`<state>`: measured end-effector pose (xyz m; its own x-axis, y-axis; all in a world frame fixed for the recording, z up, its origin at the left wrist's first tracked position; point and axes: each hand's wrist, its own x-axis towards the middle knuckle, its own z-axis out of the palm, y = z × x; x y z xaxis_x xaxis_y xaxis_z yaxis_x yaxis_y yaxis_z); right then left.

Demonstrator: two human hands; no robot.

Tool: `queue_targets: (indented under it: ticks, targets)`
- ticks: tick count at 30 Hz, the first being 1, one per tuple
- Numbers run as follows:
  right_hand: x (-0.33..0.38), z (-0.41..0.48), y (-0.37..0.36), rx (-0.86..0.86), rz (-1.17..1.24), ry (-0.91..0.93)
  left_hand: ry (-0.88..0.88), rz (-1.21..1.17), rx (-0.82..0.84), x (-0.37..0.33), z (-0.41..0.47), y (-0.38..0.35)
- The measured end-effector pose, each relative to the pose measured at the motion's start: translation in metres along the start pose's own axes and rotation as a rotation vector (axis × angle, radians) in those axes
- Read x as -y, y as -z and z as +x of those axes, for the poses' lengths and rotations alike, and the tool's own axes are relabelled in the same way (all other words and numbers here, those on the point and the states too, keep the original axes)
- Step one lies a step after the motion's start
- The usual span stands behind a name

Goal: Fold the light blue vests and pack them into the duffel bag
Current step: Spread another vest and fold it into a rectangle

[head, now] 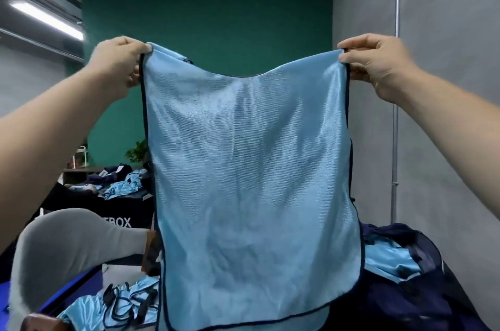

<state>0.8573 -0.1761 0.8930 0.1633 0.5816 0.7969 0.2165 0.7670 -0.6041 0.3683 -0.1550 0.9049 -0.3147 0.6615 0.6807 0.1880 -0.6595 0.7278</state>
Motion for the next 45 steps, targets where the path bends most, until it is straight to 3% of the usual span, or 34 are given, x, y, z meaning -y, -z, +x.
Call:
queue_targets:
  ticks: [13, 22, 35, 45]
  targets:
    - [-0.172, -0.001, -0.023, 0.013, -0.134, -0.287, 0.314, 0.064, 0.055, 0.194, 0.017, -0.079]
    - [-0.28, 0.027, -0.023, -0.06, -0.209, -0.352, 0.412, 0.059, 0.061, 0.296, 0.063, -0.154]
    - [-0.478, 0.039, -0.052, -0.018, -0.362, -0.567, 0.523, 0.305, 0.124, 0.479, 0.082, -0.225]
    - [-0.585, 0.018, -0.084, 0.064, -0.458, -0.725, 0.659, 0.296, 0.155, 0.595, 0.073, -0.248]
